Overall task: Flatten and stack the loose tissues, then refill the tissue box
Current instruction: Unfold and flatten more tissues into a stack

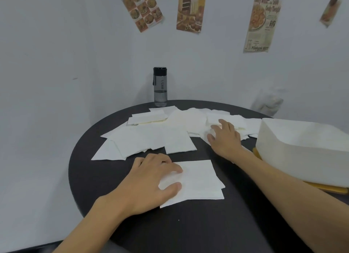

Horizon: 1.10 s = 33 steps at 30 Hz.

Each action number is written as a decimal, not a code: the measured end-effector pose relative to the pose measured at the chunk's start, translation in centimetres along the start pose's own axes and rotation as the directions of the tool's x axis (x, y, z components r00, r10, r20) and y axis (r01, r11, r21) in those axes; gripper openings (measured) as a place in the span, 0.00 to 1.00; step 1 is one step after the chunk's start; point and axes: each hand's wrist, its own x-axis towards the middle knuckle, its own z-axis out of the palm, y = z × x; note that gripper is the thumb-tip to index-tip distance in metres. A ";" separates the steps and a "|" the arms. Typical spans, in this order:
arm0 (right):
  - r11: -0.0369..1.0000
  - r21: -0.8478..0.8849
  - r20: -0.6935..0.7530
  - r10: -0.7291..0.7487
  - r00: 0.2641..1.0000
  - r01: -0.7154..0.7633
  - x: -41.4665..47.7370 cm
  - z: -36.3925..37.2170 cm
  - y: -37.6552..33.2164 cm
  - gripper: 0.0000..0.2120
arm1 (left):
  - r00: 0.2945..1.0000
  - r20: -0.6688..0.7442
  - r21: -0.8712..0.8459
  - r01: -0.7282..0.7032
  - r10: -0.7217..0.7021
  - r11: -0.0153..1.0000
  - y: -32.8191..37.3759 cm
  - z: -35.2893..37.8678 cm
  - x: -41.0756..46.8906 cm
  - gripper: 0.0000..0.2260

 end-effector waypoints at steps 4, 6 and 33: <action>0.999 0.007 0.061 0.033 0.998 -0.033 1.8 0.3 0.5 0.23 | 1.000 0.008 -0.011 0.013 -0.012 1.000 -0.2 0.1 0.1 0.24; 1.000 0.002 0.045 0.031 0.998 -0.031 2.2 0.2 0.5 0.22 | 1.000 0.013 -0.003 0.012 -0.012 1.000 -0.3 0.2 0.1 0.23; 0.506 0.768 -0.328 -0.217 0.919 0.393 -6.0 -5.8 -5.8 0.18 | 0.865 -0.387 -0.663 -0.021 -0.319 0.748 2.2 -3.6 6.1 0.08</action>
